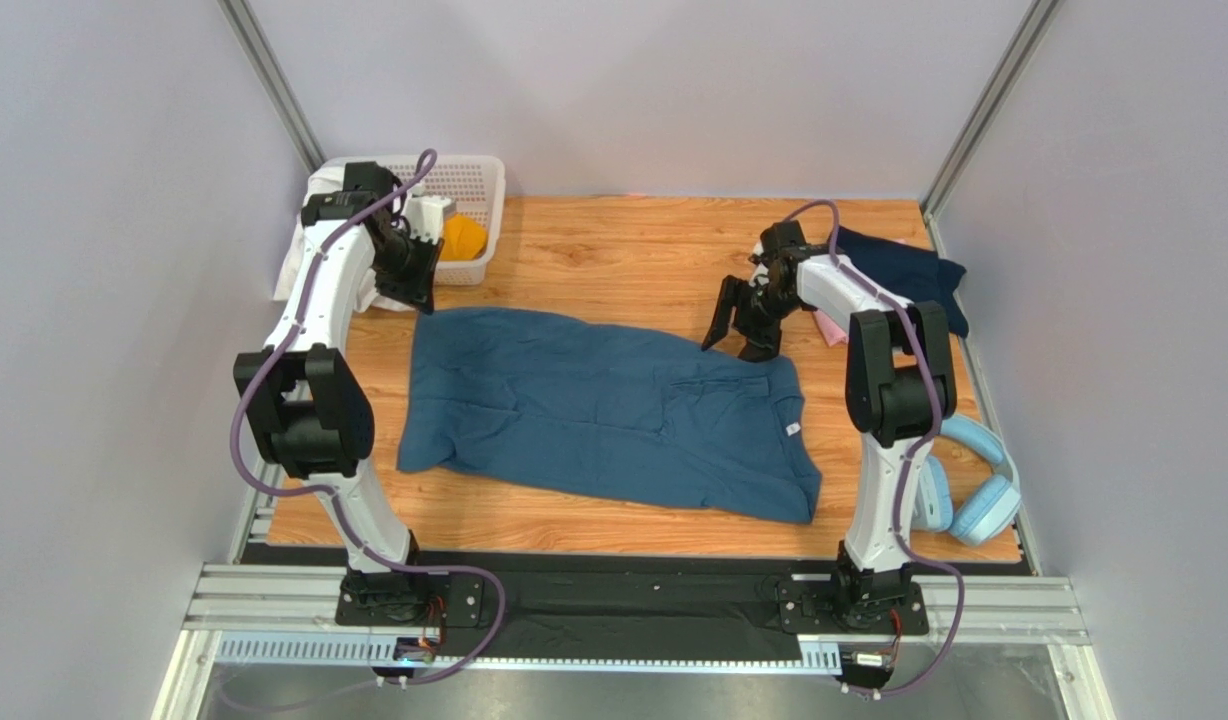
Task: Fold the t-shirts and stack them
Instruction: Grap the side of the flattened tshirt furthest away from the robot with both arms
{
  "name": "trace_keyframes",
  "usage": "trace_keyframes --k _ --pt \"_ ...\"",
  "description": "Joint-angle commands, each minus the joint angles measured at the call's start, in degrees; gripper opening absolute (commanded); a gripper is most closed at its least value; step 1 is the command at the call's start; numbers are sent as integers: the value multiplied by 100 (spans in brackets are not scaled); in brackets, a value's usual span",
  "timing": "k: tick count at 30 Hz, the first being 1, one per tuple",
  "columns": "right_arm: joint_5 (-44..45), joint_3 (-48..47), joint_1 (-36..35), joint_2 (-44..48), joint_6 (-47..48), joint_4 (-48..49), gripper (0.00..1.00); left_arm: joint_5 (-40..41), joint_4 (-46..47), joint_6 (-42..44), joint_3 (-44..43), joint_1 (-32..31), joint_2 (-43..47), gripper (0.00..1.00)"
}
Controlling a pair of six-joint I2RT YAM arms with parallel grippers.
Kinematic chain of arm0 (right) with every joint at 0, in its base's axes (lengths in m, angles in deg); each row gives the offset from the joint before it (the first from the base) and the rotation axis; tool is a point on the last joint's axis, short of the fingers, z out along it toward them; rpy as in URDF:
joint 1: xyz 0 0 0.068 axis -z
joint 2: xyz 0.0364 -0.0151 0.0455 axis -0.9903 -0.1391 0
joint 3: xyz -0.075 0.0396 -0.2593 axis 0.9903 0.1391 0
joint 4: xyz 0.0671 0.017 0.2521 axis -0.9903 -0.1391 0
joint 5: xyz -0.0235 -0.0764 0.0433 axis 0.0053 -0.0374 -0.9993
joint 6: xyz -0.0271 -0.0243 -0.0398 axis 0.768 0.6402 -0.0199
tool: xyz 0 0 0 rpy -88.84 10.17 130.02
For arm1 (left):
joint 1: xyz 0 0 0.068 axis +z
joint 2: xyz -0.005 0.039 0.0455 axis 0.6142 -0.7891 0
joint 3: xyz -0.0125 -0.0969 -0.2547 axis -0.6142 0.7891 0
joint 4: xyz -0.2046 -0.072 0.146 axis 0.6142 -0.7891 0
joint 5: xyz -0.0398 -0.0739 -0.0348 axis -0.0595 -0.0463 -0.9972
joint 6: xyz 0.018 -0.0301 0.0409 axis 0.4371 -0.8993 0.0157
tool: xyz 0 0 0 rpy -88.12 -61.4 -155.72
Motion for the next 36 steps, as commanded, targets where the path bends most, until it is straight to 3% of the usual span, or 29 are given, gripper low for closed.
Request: trace_keyframes --k 1,7,8,11,17,26,31,36 --pt "118 239 -30 792 -3 106 64 -74 116 26 235 -26 86 0" --pt "-232 -471 -30 72 50 -87 36 -145 134 0 358 -43 200 0" --pt "-259 -551 -30 -102 33 -96 20 -119 134 26 367 -43 226 0" --pt "-339 -832 -30 -297 6 -166 0 -92 143 52 411 -43 314 0" --pt "-172 -1070 13 -210 -55 -289 0 -171 125 0 429 -43 376 0" --pt "276 -1088 172 1037 -73 -202 0 -312 90 -158 271 -140 630 0" --pt "417 -651 163 1775 -38 -140 0 -330 90 -150 165 -149 842 0" --pt "601 -131 172 1926 -12 -175 0 -119 90 -18 209 -149 947 0"
